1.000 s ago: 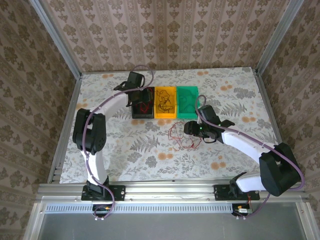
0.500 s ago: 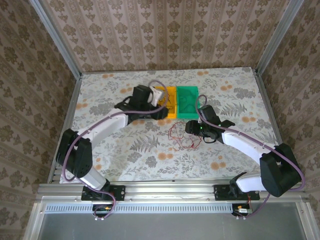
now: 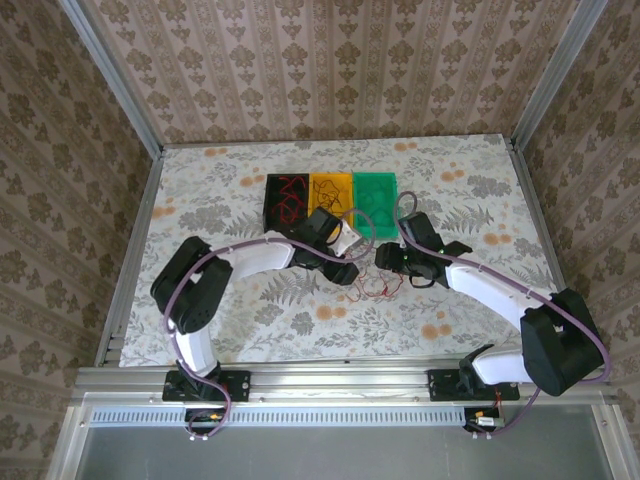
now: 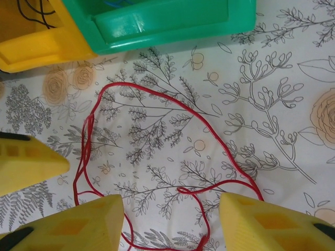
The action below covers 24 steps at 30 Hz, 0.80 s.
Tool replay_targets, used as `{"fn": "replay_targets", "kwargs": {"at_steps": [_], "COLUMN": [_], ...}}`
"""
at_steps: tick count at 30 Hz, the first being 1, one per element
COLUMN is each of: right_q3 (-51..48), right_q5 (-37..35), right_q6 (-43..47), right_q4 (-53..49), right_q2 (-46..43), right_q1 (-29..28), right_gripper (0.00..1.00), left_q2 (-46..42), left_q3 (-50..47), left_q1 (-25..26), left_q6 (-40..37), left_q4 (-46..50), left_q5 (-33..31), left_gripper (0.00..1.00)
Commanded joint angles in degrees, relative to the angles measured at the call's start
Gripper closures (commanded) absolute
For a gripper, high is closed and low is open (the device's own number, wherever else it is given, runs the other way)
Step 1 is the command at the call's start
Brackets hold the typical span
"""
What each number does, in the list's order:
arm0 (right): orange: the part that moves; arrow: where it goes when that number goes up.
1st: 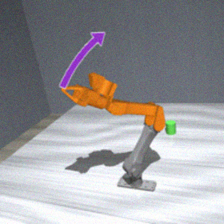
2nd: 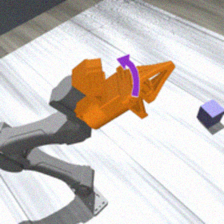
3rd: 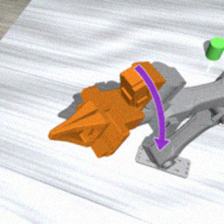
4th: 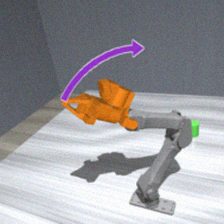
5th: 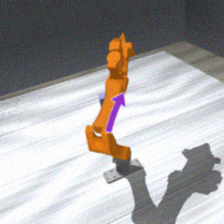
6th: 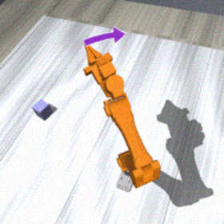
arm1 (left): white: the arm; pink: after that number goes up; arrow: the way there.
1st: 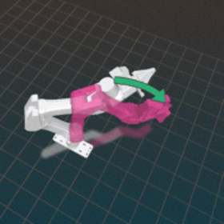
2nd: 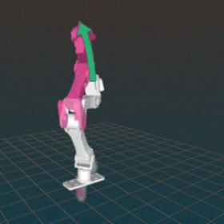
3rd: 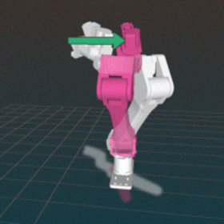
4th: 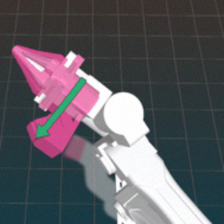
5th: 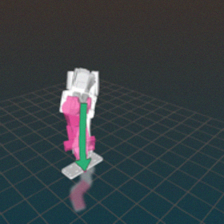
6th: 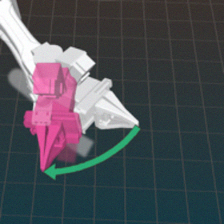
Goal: Untangle the cables
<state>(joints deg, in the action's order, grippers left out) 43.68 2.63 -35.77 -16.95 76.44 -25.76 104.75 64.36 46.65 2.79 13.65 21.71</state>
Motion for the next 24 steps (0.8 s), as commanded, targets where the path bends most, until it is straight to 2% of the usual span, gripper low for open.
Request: {"fn": "replay_targets", "kwargs": {"at_steps": [1,12,24], "right_q3": [-0.70,-2.20,-2.61], "right_q5": [-1.59,-1.23,-1.22], "right_q6": [1.45,1.47,0.90], "right_q4": [-1.95,-1.11,0.08], "right_q2": [-1.48,-1.75,-1.81], "right_q1": [0.36,0.36,0.36], "right_gripper": [0.48,0.48,0.48], "left_q2": [2.03,5.33,9.15], "left_q3": [3.75,7.45,10.05], "left_q1": [0.34,-0.76,-0.43], "left_q6": [0.55,2.30,3.93], "left_q4": [-2.16,-1.35,0.61], "left_q5": [2.56,4.21,2.40], "left_gripper": [0.47,0.47,0.50]}}
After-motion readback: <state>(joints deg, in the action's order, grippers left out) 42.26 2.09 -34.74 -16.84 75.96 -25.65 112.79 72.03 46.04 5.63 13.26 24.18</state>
